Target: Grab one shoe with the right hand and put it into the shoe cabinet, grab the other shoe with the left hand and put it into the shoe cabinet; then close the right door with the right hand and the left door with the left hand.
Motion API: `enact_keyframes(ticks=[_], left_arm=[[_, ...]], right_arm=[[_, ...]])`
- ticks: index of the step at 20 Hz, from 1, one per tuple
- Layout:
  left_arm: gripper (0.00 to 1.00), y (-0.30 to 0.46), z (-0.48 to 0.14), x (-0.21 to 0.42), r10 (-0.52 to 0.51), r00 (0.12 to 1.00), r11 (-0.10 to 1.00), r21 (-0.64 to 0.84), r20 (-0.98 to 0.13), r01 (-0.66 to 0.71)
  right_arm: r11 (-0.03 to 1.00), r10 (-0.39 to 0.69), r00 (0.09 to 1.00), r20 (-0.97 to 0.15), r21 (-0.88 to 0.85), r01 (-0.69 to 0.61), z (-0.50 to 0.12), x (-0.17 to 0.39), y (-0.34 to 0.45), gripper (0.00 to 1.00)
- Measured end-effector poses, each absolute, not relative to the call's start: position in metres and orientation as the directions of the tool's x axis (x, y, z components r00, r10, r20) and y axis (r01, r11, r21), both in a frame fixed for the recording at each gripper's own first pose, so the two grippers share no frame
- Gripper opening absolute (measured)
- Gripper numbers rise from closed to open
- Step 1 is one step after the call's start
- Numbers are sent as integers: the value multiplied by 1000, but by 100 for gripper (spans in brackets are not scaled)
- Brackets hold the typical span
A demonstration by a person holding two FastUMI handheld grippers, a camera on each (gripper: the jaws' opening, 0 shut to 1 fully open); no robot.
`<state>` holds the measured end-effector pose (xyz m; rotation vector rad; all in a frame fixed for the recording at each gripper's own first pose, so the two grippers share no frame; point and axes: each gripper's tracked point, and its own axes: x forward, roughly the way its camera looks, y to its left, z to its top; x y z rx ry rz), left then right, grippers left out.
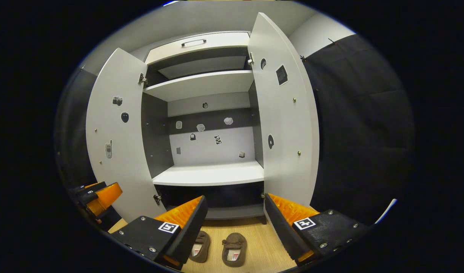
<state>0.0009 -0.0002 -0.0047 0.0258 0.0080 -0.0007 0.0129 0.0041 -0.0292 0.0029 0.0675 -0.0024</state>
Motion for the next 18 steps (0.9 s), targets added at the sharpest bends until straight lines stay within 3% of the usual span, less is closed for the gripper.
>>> enact_keyframes(ticks=[4, 9, 18], left_arm=[[96, -1, -8, 0, -2, 1000, 1000, 29, -15, 3], [96, 6, -5, 0, 18, 1000, 1000, 20, -7, -18], [96, 20, -9, -5, 61, 998, 996, 58, -8, -61]], right_arm=[[1000, -1, 991, -133, -4, 0, -64, 19, 5, 94], [1000, 12, 951, -309, 3, -12, -152, 30, 5, 94], [999, -36, 782, -622, -33, 20, -334, 51, -12, 89]])
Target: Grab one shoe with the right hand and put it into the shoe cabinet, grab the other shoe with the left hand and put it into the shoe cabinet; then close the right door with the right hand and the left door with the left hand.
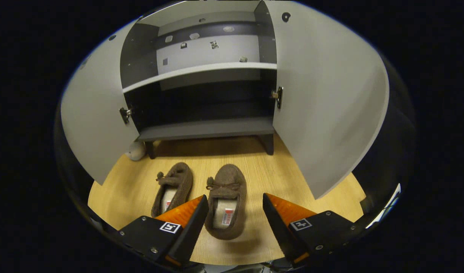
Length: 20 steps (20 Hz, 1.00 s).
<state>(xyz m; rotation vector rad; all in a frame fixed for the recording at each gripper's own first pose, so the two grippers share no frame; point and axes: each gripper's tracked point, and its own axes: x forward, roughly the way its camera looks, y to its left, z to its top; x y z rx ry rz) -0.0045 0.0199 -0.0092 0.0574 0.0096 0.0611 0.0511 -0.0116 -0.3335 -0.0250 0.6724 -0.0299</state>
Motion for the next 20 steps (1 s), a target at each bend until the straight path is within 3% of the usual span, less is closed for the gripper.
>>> enact_keyframes(ticks=[2, 6, 10, 12, 15, 20], left_arm=[[96, 21, -11, -5, 68, 998, 995, 69, -11, -67], [96, 24, -12, -8, 73, 997, 994, 80, -17, -72], [96, 26, -15, -9, 83, 996, 992, 99, -26, -80], [96, 27, -20, -11, 87, 996, 992, 98, -38, -83], [96, 26, -24, -12, 85, 995, 992, 93, -48, -80], [96, 21, -30, -13, 71, 996, 993, 94, -60, -65]], right_arm=[[998, -57, 744, -665, -42, 40, -362, 55, -22, 84], [994, -76, 670, -738, -7, 105, -407, 62, -32, 62], [994, -78, 655, -752, -11, 105, -420, 74, -29, 35], [992, -104, 649, -754, -32, 123, -419, 75, -33, 11], [990, -100, 652, -752, -11, 140, -408, 77, -33, 2], [992, -72, 694, -716, 21, 124, -355, 73, -16, 0]])
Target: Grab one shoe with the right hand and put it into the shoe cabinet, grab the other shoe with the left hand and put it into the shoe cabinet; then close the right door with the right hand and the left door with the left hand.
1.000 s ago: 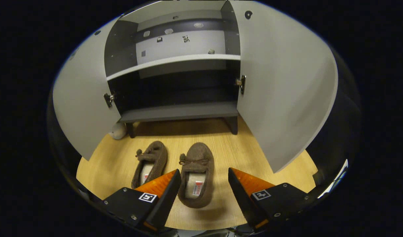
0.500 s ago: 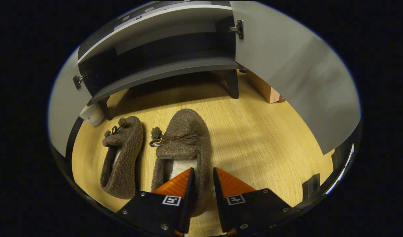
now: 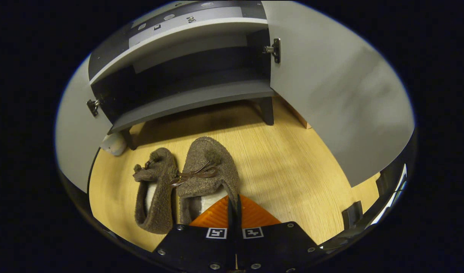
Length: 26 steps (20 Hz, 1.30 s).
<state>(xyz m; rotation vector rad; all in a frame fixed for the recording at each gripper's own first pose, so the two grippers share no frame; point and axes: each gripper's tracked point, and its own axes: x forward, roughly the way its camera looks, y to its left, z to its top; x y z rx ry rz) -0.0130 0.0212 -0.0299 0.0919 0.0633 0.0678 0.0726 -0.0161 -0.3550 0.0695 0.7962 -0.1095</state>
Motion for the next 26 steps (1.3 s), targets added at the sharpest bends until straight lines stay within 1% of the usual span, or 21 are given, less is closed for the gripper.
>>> enact_keyframes(ticks=[7, 11, 13, 15, 18, 22, 26], left_arm=[[96, 18, -32, -18, 55, 997, 994, 97, -52, -50], [96, 22, -36, -17, 55, 997, 994, 98, -56, -49], [97, 24, -39, -17, 57, 997, 994, 96, -55, -51], [97, 25, -44, -15, 51, 997, 995, 92, -64, -45], [97, 25, -48, -13, 40, 997, 996, 87, -73, -34], [96, 25, -47, -9, 31, 997, 996, 83, -65, -26], [96, 26, -45, -4, 26, 998, 997, 76, -62, -21]], right_arm=[[989, 17, 754, -657, 120, 83, -262, 81, 18, 0], [996, 28, 804, -594, 85, 28, -202, 98, 33, 1], [992, 53, 821, -569, 122, 21, -175, 106, 45, 0], [987, 78, 839, -538, 158, 10, -147, 122, 57, 0], [987, 86, 868, -490, 161, -7, -112, 158, 66, 0], [986, 75, 897, -435, 166, -2, -68, 210, 70, 0], [991, 40, 920, -391, 136, 15, -31, 261, 66, 0]])
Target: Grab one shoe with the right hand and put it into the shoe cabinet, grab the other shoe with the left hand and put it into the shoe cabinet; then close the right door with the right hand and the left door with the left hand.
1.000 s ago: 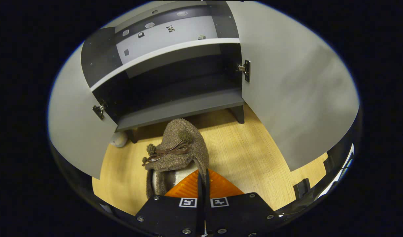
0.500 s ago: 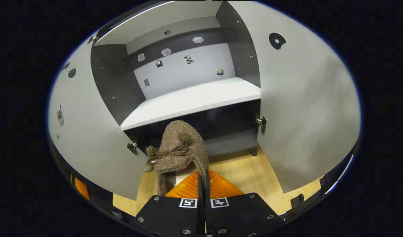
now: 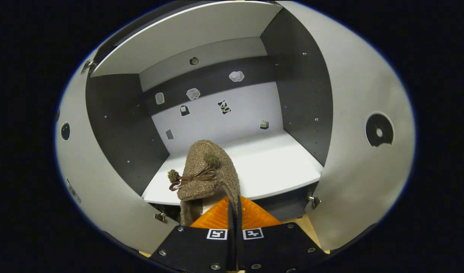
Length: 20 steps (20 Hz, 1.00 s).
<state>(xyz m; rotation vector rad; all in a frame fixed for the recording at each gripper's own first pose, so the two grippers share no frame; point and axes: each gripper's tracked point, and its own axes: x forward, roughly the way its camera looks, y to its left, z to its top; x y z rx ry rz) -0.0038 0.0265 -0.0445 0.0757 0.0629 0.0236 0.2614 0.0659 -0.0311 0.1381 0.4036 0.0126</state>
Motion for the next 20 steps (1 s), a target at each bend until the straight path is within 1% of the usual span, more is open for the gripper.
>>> enact_keyframes(ticks=[4, 7, 10, 12, 13, 14, 15, 17, 20], left_arm=[[96, 25, -45, 0, 23, 998, 997, 72, -67, -18], [96, 26, -45, 2, 27, 997, 997, 72, -72, -22], [96, 27, -46, 4, 30, 997, 997, 73, -74, -25], [96, 30, -47, 5, 39, 996, 997, 76, -83, -33], [96, 31, -47, 6, 41, 995, 997, 73, -88, -34], [96, 31, -47, 6, 39, 995, 997, 66, -91, -33], [96, 31, -48, 7, 37, 995, 998, 61, -93, -31], [97, 31, -47, 9, 38, 995, 998, 56, -91, -33], [97, 26, -50, 11, 25, 995, 998, 55, -92, -20]], right_arm=[[992, -15, 933, -360, 113, 60, -13, 315, 55, 0], [986, -47, 920, -390, 129, 105, -23, 354, 45, 0], [981, -82, 897, -435, 122, 149, -41, 379, 33, 0], [977, -75, 888, -453, 143, 155, -47, 386, 31, 1], [975, -66, 889, -453, 162, 155, -45, 386, 31, 4], [974, -64, 896, -440, 168, 152, -39, 385, 31, 6], [974, -61, 908, -414, 173, 145, -31, 385, 32, 11], [975, -47, 927, -372, 184, 123, -15, 380, 35, 16], [981, -22, 943, -332, 174, 84, 2, 362, 40, 16]])
